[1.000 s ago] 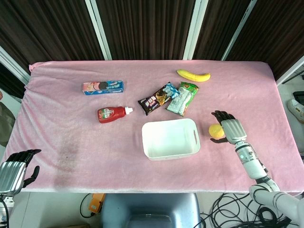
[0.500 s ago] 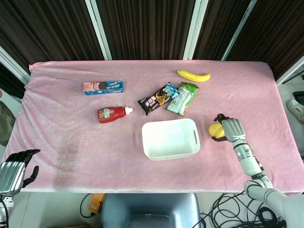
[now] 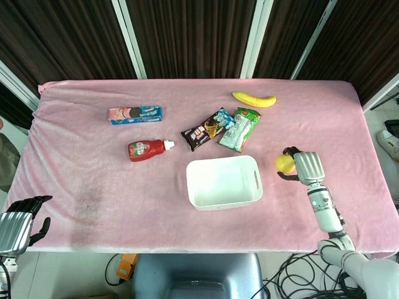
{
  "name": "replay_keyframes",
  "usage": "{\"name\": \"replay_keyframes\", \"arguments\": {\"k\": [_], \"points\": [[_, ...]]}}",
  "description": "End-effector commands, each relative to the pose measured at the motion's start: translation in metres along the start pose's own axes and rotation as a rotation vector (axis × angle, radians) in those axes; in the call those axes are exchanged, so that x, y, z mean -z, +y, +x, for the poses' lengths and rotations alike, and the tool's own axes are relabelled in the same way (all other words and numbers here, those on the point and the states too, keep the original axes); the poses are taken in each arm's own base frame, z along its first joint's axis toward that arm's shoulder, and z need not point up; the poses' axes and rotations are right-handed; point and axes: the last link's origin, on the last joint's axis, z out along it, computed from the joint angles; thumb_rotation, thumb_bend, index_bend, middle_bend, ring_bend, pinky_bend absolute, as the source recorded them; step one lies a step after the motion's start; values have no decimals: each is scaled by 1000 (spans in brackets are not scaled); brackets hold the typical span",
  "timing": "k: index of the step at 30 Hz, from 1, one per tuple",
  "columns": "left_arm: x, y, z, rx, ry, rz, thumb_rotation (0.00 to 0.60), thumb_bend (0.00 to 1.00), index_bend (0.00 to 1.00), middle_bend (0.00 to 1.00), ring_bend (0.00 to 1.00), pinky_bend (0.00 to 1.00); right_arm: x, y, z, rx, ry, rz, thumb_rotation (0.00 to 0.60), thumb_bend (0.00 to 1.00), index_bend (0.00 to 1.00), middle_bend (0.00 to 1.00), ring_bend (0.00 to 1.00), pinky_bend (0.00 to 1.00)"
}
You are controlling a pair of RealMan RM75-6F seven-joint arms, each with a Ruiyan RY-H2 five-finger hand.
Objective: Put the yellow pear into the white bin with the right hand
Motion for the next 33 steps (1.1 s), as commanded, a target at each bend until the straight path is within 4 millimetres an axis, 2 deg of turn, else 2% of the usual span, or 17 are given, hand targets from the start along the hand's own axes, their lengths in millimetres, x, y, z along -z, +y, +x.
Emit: {"name": "replay_keyframes", "arguments": {"k": [1, 7, 12, 15, 17, 20, 23, 27, 33], "points": [[0, 0, 0, -1, 0, -1, 600, 448, 277, 328, 306, 343, 16, -27, 18, -100, 112, 142, 600, 775, 820, 557, 682, 828], [0, 1, 0, -2, -1, -2, 600, 449, 277, 328, 307, 342, 41, -70, 43, -167, 147, 349, 600, 777, 819, 557, 682, 828], [0, 1, 0, -1, 0, -3, 600, 449, 277, 328, 307, 343, 44, -104, 42, -191, 45, 438, 600, 762, 773, 557, 663, 807], [0, 0, 0, -1, 0, -3, 600, 448, 277, 328, 306, 343, 44, -118, 36, -208, -32, 477, 600, 692, 665, 532, 584, 744], [0, 0, 0, 0, 0, -2, 600, 447, 277, 328, 306, 343, 45, -124, 33, -209, -65, 493, 600, 584, 527, 437, 453, 636], [1, 0, 1, 2, 2, -3, 600, 448, 277, 328, 306, 342, 49, -126, 31, -200, -84, 503, 600, 432, 349, 274, 208, 407], [1, 0, 1, 2, 4, -4, 600, 448, 277, 328, 307, 342, 53, -122, 32, -195, -98, 506, 600, 304, 197, 121, 35, 223], [1, 0, 0, 0, 2, -3, 600, 448, 277, 328, 307, 343, 60, -113, 40, -197, -76, 511, 600, 236, 81, 6, 0, 146], [1, 1, 0, -3, -2, -6, 600, 449, 277, 328, 307, 342, 82, -88, 54, -183, -38, 466, 600, 234, 70, 0, 0, 122]]}}
